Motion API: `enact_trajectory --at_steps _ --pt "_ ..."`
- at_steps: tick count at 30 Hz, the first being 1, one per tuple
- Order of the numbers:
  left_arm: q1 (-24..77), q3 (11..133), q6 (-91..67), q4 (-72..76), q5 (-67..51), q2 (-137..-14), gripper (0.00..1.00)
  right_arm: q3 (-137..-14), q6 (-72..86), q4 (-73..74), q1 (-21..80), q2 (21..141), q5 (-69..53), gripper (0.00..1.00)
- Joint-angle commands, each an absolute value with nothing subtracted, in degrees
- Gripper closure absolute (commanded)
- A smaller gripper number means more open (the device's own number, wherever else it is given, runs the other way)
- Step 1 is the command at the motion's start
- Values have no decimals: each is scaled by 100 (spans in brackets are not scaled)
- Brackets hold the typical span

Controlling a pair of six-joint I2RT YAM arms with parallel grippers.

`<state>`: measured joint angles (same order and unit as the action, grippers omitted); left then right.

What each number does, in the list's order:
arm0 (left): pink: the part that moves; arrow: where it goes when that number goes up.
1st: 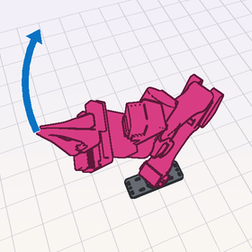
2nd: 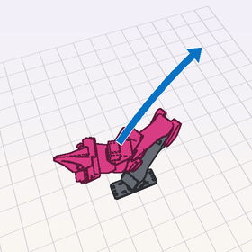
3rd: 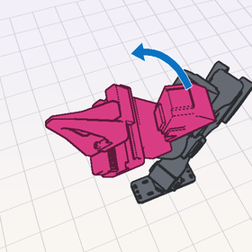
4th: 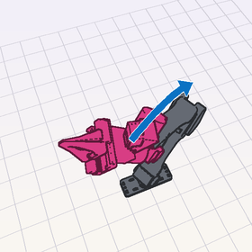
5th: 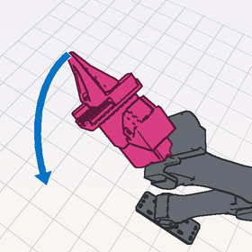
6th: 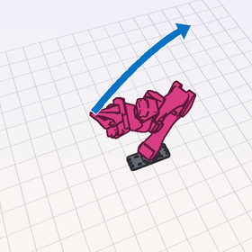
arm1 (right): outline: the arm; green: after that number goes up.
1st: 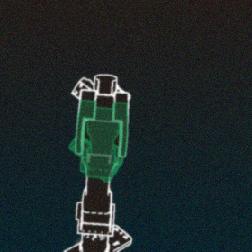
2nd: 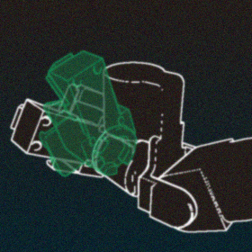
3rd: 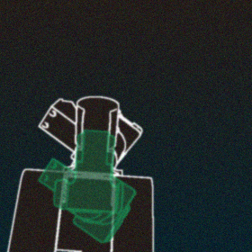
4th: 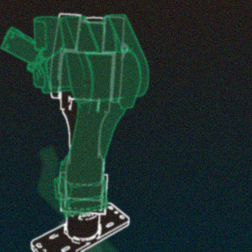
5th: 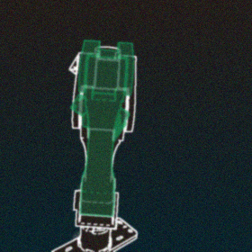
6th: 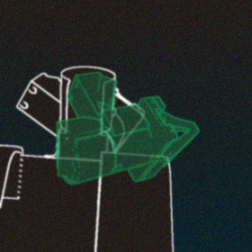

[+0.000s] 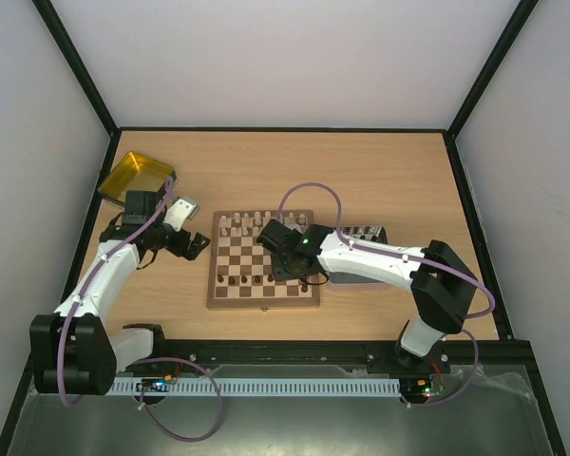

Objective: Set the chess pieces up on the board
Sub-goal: Place the chess piece on the chessboard.

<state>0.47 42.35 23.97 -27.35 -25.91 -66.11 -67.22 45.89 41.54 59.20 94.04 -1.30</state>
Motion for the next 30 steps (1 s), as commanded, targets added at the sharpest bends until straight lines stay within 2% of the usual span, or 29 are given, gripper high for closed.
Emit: enact_trajectory --at_steps 1,15,30 --pt "79 4195 2408 -2750 -2646 -6597 0 -6704 4596 4071 6032 9576 -190 95" --pt "79 4191 2408 -2752 -2654 -6565 1 -6624 4645 3910 6088 9734 -202 90" --pt "79 4183 2408 -2743 -2645 -6557 0 -6617 4595 3774 6085 9918 -176 89"
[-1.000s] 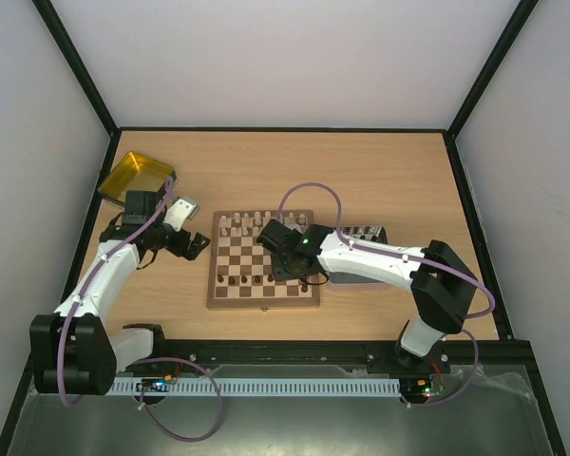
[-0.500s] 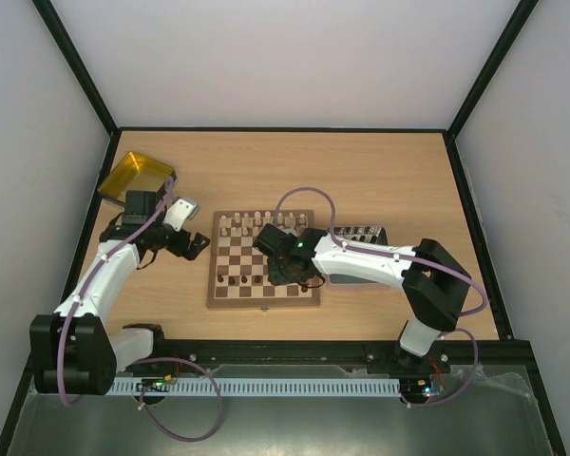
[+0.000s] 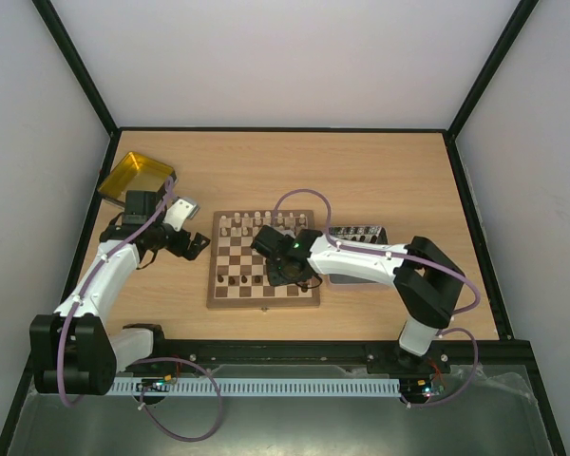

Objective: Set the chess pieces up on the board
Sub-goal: Place the chess piece on the chessboard.

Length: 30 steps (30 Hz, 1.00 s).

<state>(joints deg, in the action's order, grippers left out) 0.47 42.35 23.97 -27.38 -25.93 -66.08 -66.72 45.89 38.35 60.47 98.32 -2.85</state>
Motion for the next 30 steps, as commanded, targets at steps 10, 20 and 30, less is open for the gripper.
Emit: enact_trajectory --at_steps 10,20,30 --pt "79 4168 2403 -2733 -2643 -6583 1 -6686 4558 3752 6085 10021 -150 87" --pt "79 4158 2413 -2731 -2649 -6597 0 -6792 4524 3801 6087 10096 -107 85" --pt "79 4158 2426 -2725 -2645 -6625 0 -6866 4515 3802 6086 10063 -176 80"
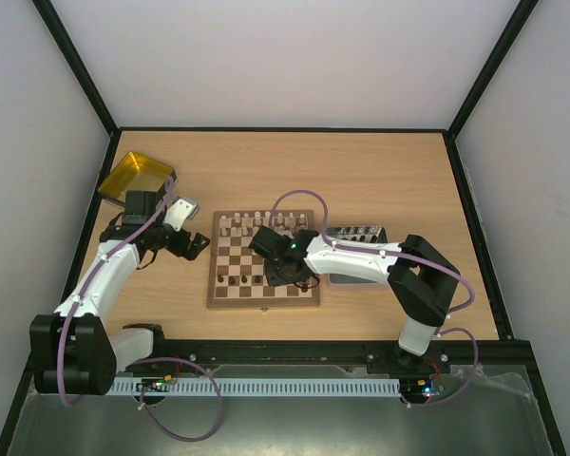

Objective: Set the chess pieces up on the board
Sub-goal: Place the chess piece on the chessboard.

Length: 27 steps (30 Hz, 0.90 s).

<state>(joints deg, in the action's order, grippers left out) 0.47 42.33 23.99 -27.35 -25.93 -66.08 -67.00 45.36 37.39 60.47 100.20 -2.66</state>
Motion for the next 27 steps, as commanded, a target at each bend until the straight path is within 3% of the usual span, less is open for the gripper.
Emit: enact_trajectory --at_steps 1,16,27 --pt "79 4157 2426 -2727 -2641 -6615 1 -6859 4514 3797 6087 10061 -176 80" --pt "79 4163 2417 -2728 -2634 -6601 1 -6799 4535 3756 6087 10023 -196 86" --pt "79 4159 2425 -2728 -2641 -6605 0 -6806 4566 3777 6083 9985 -150 82"
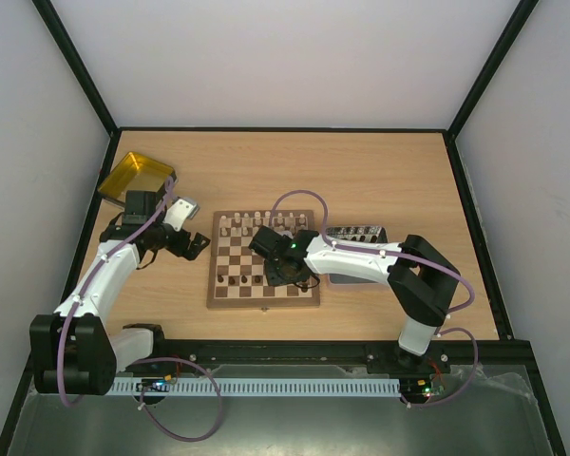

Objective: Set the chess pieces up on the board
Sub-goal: Place the chess piece on the chessboard.

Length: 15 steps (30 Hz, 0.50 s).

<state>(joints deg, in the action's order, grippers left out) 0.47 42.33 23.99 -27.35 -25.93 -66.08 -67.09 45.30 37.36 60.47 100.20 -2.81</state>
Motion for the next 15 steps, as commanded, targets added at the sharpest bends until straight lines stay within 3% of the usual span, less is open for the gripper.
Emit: enact_trajectory --at_steps 1,15 --pt "79 4163 2426 -2725 -2639 -6603 0 -6811 4570 3771 6089 9978 -145 82" --pt "79 4160 2426 -2733 -2640 -6624 0 -7074 4540 4063 6072 9797 131 80"
